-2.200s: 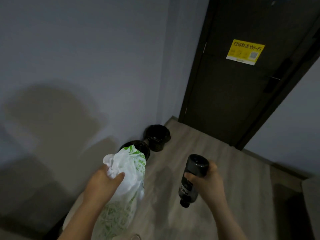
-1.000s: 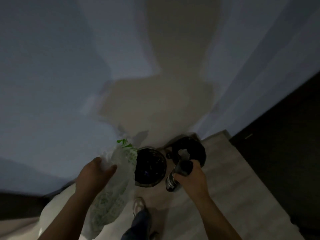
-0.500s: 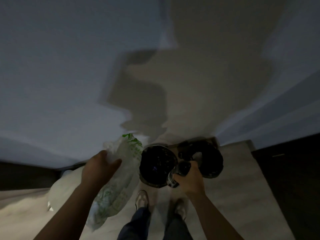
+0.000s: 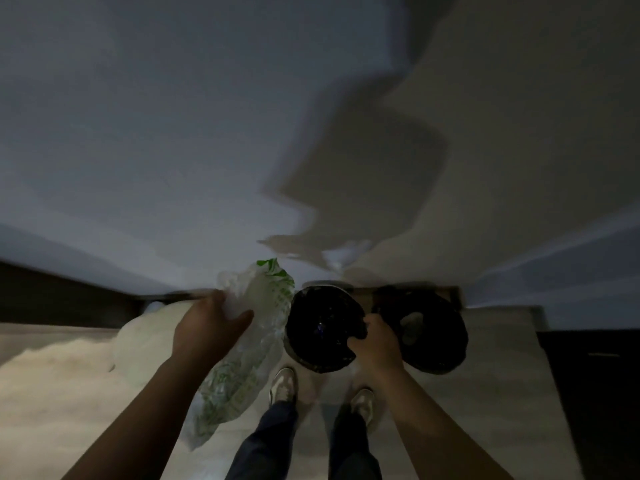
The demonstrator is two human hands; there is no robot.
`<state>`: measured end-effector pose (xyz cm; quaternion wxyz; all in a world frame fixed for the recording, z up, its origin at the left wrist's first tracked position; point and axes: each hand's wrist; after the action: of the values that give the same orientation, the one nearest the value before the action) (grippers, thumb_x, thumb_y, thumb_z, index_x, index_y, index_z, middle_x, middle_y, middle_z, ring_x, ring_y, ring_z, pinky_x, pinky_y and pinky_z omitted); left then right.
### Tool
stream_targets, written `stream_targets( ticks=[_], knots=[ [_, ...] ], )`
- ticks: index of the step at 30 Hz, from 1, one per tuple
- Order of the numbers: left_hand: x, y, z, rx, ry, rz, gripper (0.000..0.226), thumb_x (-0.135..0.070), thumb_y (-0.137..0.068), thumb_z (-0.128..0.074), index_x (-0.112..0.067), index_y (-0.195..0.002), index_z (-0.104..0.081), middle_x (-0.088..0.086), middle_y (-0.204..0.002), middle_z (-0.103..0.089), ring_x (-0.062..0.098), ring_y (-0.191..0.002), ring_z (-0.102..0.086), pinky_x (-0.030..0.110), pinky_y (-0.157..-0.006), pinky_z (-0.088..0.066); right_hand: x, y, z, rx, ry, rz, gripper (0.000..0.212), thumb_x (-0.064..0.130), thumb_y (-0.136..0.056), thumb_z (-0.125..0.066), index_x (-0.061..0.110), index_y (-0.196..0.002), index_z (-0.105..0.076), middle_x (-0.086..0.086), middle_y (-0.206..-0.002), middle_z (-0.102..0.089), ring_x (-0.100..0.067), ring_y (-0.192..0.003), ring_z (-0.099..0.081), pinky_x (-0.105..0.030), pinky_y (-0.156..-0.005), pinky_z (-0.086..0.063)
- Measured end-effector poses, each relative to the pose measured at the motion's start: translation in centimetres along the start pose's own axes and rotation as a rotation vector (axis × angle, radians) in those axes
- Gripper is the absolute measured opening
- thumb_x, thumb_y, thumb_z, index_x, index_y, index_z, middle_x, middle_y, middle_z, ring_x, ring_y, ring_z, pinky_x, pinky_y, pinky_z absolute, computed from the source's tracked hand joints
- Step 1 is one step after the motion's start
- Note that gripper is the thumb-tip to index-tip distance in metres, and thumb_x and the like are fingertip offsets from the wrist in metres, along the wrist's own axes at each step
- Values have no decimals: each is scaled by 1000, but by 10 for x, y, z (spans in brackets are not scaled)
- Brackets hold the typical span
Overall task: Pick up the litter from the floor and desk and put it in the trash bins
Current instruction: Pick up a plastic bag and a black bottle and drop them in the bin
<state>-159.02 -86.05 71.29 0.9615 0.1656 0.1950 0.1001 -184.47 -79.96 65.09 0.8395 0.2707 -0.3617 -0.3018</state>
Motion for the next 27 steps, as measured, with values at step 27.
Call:
stream_targets(
  ticks=[27],
  knots=[
    [-293, 27, -270, 512, 1, -295, 43, -27, -85, -67, 1, -113, -53, 19, -113, -59, 34, -105, -57, 34, -81, -46, -309, 3, 127, -54, -307, -389, 34, 24, -87, -63, 15, -119, -56, -4, -111, -61, -15, -102, -57, -25, -89, -48]
  ],
)
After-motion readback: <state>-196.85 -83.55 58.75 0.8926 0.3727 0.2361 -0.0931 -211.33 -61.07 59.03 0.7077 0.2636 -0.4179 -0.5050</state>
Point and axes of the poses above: each hand's wrist, its own y-axis away from the middle knuckle, its own z-axis out of the back of the hand, x = y × z
